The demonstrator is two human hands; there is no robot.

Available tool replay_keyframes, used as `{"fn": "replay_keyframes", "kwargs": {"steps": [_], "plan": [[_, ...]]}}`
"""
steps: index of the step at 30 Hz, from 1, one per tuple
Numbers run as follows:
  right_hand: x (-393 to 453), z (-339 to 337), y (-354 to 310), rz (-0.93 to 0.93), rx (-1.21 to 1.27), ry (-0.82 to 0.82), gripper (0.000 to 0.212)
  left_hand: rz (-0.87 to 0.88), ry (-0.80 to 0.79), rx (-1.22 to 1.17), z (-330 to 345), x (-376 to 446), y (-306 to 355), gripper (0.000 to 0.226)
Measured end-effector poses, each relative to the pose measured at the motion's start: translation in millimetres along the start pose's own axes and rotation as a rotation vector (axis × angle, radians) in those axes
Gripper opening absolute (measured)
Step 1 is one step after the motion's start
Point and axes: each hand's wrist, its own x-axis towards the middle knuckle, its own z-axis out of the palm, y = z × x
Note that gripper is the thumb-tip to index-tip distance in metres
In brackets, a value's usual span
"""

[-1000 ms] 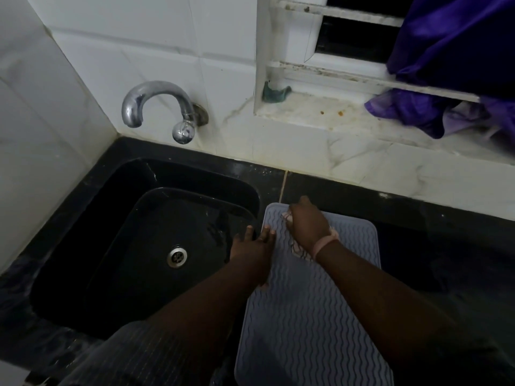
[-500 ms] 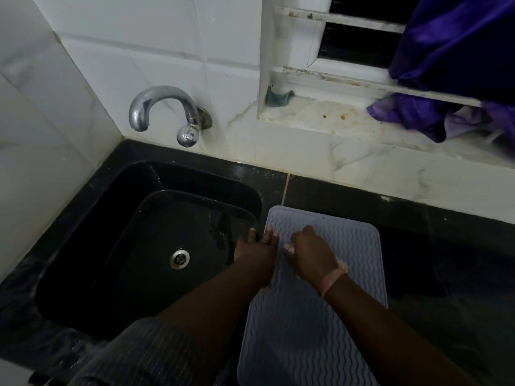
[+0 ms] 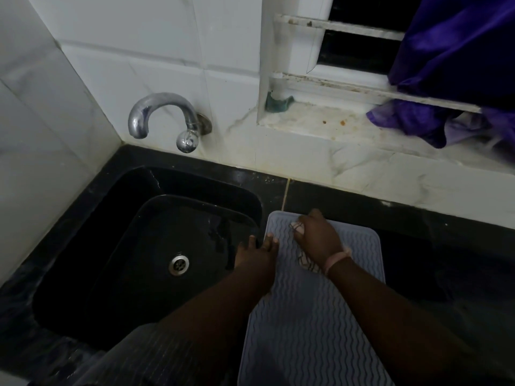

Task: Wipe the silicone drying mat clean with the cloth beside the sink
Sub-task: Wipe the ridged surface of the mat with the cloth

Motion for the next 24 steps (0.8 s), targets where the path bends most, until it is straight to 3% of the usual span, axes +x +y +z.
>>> {"fn": "replay_keyframes", "kwargs": {"steps": [6,12,19,24], "plan": [[39,-2,-1,0.035,-0.102,-0.005,0.024,0.007,0.005,-0.028,1,2,-1,0.115],[8,1,-15,-0.001,-0.132,-0.072,0.026,-0.021,0.03,-0.015,1,2,2,0.104],[-83,8,-33,-0.011,-0.055,-0.2,0.023,-0.019,0.017,-0.011,0,-3,2,0.122],[-122,23,-42,-0.003,-0.07,-0.206,0.023,-0.006,0.034,-0.016,4,-2,-2,0.131]]}}
